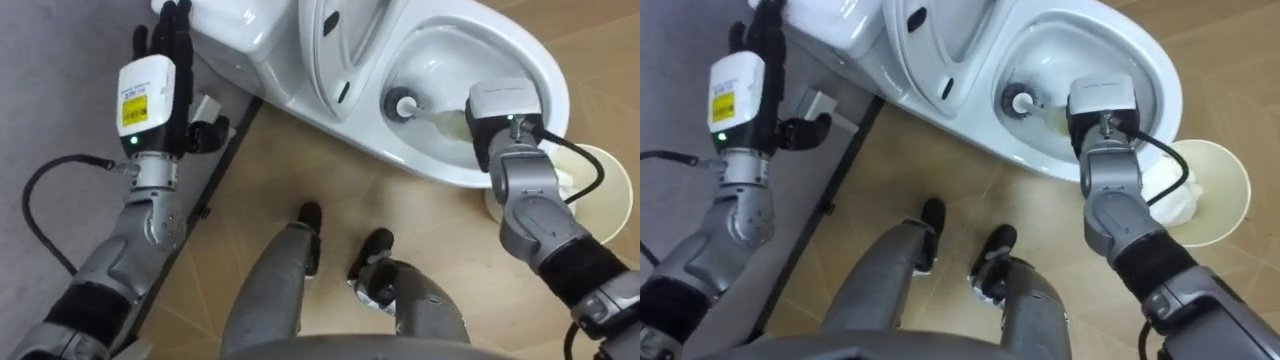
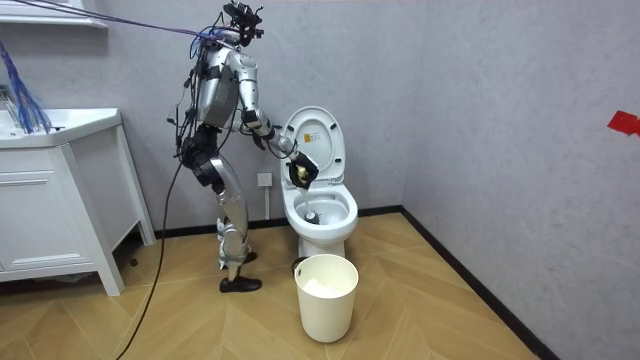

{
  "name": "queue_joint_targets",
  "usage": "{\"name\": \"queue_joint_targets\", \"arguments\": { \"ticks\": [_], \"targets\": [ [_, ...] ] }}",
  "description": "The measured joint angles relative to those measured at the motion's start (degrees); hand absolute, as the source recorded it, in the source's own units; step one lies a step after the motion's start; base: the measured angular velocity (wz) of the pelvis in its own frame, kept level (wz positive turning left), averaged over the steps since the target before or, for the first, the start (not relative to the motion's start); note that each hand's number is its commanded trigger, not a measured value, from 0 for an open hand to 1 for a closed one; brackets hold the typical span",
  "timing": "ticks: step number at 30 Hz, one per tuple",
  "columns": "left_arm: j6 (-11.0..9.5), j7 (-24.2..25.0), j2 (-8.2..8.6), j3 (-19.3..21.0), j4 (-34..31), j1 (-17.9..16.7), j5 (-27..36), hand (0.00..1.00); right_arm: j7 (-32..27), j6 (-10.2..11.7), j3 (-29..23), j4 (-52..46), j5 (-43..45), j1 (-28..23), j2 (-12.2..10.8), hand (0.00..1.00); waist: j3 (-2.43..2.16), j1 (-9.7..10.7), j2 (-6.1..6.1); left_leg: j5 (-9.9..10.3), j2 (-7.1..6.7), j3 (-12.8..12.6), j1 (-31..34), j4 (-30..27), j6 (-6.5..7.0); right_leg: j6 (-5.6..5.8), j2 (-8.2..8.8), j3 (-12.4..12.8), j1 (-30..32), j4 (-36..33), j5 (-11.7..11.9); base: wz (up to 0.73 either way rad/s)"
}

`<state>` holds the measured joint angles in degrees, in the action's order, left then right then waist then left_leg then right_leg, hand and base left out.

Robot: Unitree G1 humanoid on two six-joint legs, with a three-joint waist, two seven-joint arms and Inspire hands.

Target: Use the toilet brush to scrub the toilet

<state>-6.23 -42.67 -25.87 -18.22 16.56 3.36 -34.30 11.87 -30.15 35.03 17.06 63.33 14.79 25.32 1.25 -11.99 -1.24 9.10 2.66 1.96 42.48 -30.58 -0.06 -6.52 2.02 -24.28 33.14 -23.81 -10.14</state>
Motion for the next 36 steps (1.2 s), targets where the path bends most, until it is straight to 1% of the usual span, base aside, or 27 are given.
{"name": "queue_joint_targets", "arguments": {
  "ticks": [2, 4, 5, 7, 9, 10, 11, 12, 13, 14, 15, 16, 17, 18, 19, 20, 21, 22, 23, 24, 26, 27, 30, 34, 35, 36],
  "targets": [
    [-1.33, -2.89, -0.23, 0.46, -0.10, 1.13, -0.15, 0.00, 0.42, 0.00, -0.13, 0.05, 0.24, 0.10, 0.18, 1.00, 0.06, -0.48, 0.28, -0.02, 0.01, -0.04, -0.08, 0.05, -0.04, -0.07, -0.03, 0.06, 0.00, -0.05, -0.04, 0.00],
    [-1.74, -5.20, -0.30, 0.63, -0.02, 2.26, -0.13, 0.00, 0.23, 0.04, -0.27, 0.75, 0.23, 0.51, 0.44, 1.00, 0.13, -0.65, 0.47, -0.02, 0.03, -0.08, -0.09, -0.11, -0.06, -0.10, -0.01, 0.05, -0.01, -0.17, -0.06, 0.00],
    [-1.99, -6.60, -0.32, 0.65, 0.00, 2.59, -0.14, 0.00, -0.59, 0.24, -0.25, 2.10, -0.08, 1.30, 0.42, 1.00, 0.24, -0.69, 0.70, -0.02, -0.01, -0.10, -0.11, -0.33, -0.05, -0.10, 0.06, 0.04, -0.02, -0.26, -0.06, 0.00],
    [-2.86, -8.31, -0.43, 0.95, 0.01, 3.50, -0.32, 0.00, -2.83, 1.79, -0.39, 5.90, -1.37, 3.12, 0.40, 1.00, 0.77, -1.10, 1.52, -0.02, -0.05, -0.14, -0.12, -0.91, -0.04, -0.14, 0.20, 0.12, 0.03, -0.83, -0.18, 0.00],
    [-3.73, -10.28, -0.75, 1.98, -0.23, 4.75, -1.33, 0.00, -6.16, 5.06, -0.47, 12.13, -5.92, 6.97, 0.42, 1.00, 1.64, -1.20, 2.97, -0.02, -0.23, -0.04, -0.16, -1.13, -0.04, -0.09, 0.40, 0.27, 0.22, -1.53, -0.66, 0.03],
    [-3.73, -10.54, -0.83, 1.99, -0.22, 5.35, -1.63, 0.00, -6.83, 5.71, -0.74, 14.05, -7.88, 8.18, 0.46, 1.00, 1.87, -1.29, 3.35, -0.02, -0.31, -0.01, -0.10, -1.20, -0.04, -0.11, 0.49, 0.31, 0.40, -1.87, -0.80, 0.06],
    [-3.73, -10.69, -1.04, 2.04, -0.23, 6.48, -2.68, 0.00, -8.03, 7.26, -0.98, 17.86, -11.64, 10.79, 0.46, 1.00, 2.32, -1.54, 4.23, -0.03, -0.36, -0.03, 0.07, -1.28, -0.05, -0.12, 0.67, 0.35, 0.83, -2.14, -0.97, 0.00],
    [-3.73, -10.72, -1.59, 2.11, -0.16, 7.56, -3.73, 0.00, -8.82, 8.95, -1.06, 21.16, -14.93, 13.36, 0.61, 1.00, 2.61, -1.69, 5.16, -0.05, -0.35, 0.04, 0.45, -1.17, -0.09, -0.22, 0.75, 0.37, 1.36, -2.55, -1.02, 0.00],
    [-3.70, -10.74, -1.89, 2.12, -0.05, 8.28, -4.28, 0.00, -9.59, 10.34, -1.20, 23.94, -18.58, 15.49, 1.03, 1.00, 2.76, -1.73, 5.93, -0.06, -0.38, -0.12, 0.87, -1.28, -0.09, -0.33, 0.99, 0.43, 1.98, -3.24, -1.16, 0.00],
    [-3.70, -10.75, -1.77, 2.12, -0.06, 8.45, -4.71, 0.00, -9.88, 10.88, -1.39, 25.10, -20.21, 16.37, 1.19, 1.00, 2.85, -1.77, 6.20, -0.07, -0.38, -0.17, 0.97, -1.26, -0.08, -0.33, 1.04, 0.43, 2.11, -3.59, -1.16, 0.00],
    [-3.65, -10.75, -1.67, 2.09, -0.05, 8.52, -5.17, 0.00, -10.51, 12.13, -1.73, 27.21, -22.51, 17.72, 1.46, 1.00, 2.99, -1.59, 6.70, -0.10, -0.43, -0.18, 1.04, -1.26, -0.05, -0.40, 1.49, 0.48, 2.52, -4.45, -1.35, 0.00],
    [-3.57, -10.73, -1.73, 2.06, 0.00, 8.51, -5.69, 0.00, -10.76, 13.15, -2.07, 28.56, -23.89, 18.46, 1.60, 1.00, 2.96, -1.38, 6.85, -0.14, -0.46, -0.19, 1.18, -1.27, 0.02, -0.36, 1.78, 0.54, 2.90, -4.99, -1.51, 0.03],
    [-3.55, -10.72, -1.89, 2.00, -0.02, 8.52, -6.84, 0.00, -11.24, 14.59, -2.55, 31.09, -26.88, 20.00, 2.27, 1.00, 2.96, -1.14, 7.16, -0.26, -0.74, -0.39, 1.52, -1.43, 0.18, -0.31, 2.32, 0.74, 3.67, -5.88, -1.72, 0.04],
    [-3.43, -10.57, -2.01, 1.87, -0.01, 8.54, -7.34, 0.00, -12.11, 15.45, -2.61, 32.65, -29.42, 21.02, 3.18, 1.00, 2.92, -0.76, 7.28, -0.35, -1.06, -0.62, 1.97, -1.86, 0.32, -0.24, 2.71, 0.87, 4.37, -6.56, -1.94, 0.00],
    [-3.25, -10.45, -2.07, 1.72, -0.01, 8.56, -7.48, 0.00, -12.67, 15.92, -2.61, 33.25, -30.22, 21.41, 3.52, 1.00, 2.97, -0.63, 7.49, -0.39, -1.18, -0.97, 2.06, -1.88, 0.40, -0.18, 2.93, 1.12, 4.73, -7.01, -2.02, -0.11],
    [-2.85, -10.03, -2.14, 1.56, 0.17, 8.64, -7.45, 0.00, -13.38, 16.82, -2.62, 34.63, -32.03, 22.43, 3.71, 1.00, 3.17, -0.62, 8.07, -0.47, -1.26, -1.60, 2.04, -1.90, 0.52, -0.13, 3.00, 1.96, 5.15, -7.29, -2.08, -0.16],
    [-2.60, -8.99, -2.17, 1.55, 1.24, 8.99, -7.30, 0.00, -13.82, 17.98, -2.68, 35.89, -32.82, 23.53, 3.70, 1.00, 3.22, 0.08, 8.24, -0.53, -1.44, -1.59, 2.07, -1.90, 0.61, -0.10, 3.11, 2.21, 5.30, -7.43, -2.07, -0.13],
    [-2.49, -8.23, -2.18, 1.55, 2.04, 9.34, -7.13, 0.00, -13.99, 18.47, -2.71, 36.47, -33.49, 24.07, 3.71, 1.00, 3.23, 0.56, 8.26, -0.61, -1.51, -1.59, 2.10, -1.88, 0.72, -0.03, 3.24, 2.21, 5.39, -7.61, -2.11, 0.03],
    [-2.31, -7.11, -2.30, 1.13, 3.20, 9.99, -6.93, 0.00, -14.52, 18.91, -3.18, 36.94, -34.72, 24.73, 3.76, 1.00, 3.28, 1.54, 8.36, -0.73, -1.55, -1.61, 2.10, -1.90, 0.86, 0.10, 3.73, 2.18, 5.61, -7.98, -2.40, 0.12],
    [-1.66, -5.37, -2.33, 0.51, 3.74, 10.72, -5.77, 0.00, -15.51, 19.15, -3.87, 36.95, -36.51, 24.73, 3.95, 1.00, 3.29, 2.22, 8.37, -0.78, -1.68, -1.66, 2.15, -2.14, 0.93, 0.21, 3.98, 2.16, 5.68, -8.37, -2.60, 0.09],
    [-0.33, -2.89, -2.50, -0.22, 4.21, 11.39, -4.70, 0.00, -16.37, 19.26, -4.85, 37.11, -39.15, 24.73, 4.04, 1.00, 3.30, 2.92, 8.38, -0.84, -1.79, -1.80, 2.16, -2.21, 1.04, 0.22, 4.11, 2.21, 5.75, -8.48, -2.59, 0.00],
    [0.21, -1.56, -2.48, -0.69, 4.21, 11.42, -4.57, 0.00, -17.06, 19.66, -5.31, 37.91, -41.12, 24.74, 4.10, 1.00, 3.29, 3.36, 8.38, -0.94, -1.96, -1.94, 2.13, -2.13, 1.19, 0.31, 4.39, 2.29, 5.93, -8.85, -2.65, 0.00],
    [0.98, 1.23, -2.48, -1.81, 4.33, 11.27, -4.60, 0.00, -17.95, 20.03, -6.84, 39.70, -45.47, 24.71, 4.09, 1.00, 3.32, 4.00, 8.33, -1.10, -2.18, -2.10, 2.03, -2.07, 1.45, 0.44, 4.82, 2.45, 6.06, -9.19, -2.70, -0.01],
    [1.74, 4.61, -2.48, -2.38, 4.43, 11.36, -4.59, 0.00, -19.04, 20.44, -7.01, 40.74, -46.02, 24.68, 4.06, 1.00, 3.40, 4.13, 8.19, -1.09, -2.19, -2.25, 2.08, -2.02, 1.54, 0.59, 4.82, 2.46, 6.06, -9.15, -2.54, 0.00],
    [2.01, 5.08, -2.49, -2.38, 4.41, 11.44, -4.61, 0.00, -19.29, 20.46, -7.01, 40.74, -46.02, 24.68, 4.09, 1.00, 3.42, 4.12, 8.05, -1.05, -2.18, -2.21, 2.11, -1.87, 1.58, 0.61, 4.81, 2.46, 6.06, -9.16, -2.52, 0.00],
    [2.14, 5.74, -2.48, -2.39, 4.42, 11.78, -4.60, 0.00, -19.35, 20.46, -7.01, 40.74, -46.02, 24.68, 4.24, 1.00, 3.46, 4.05, 7.63, -1.01, -2.17, -2.27, 2.15, -1.79, 1.63, 0.66, 4.79, 2.46, 6.04, -9.18, -2.49, 0.03]
  ]
}}
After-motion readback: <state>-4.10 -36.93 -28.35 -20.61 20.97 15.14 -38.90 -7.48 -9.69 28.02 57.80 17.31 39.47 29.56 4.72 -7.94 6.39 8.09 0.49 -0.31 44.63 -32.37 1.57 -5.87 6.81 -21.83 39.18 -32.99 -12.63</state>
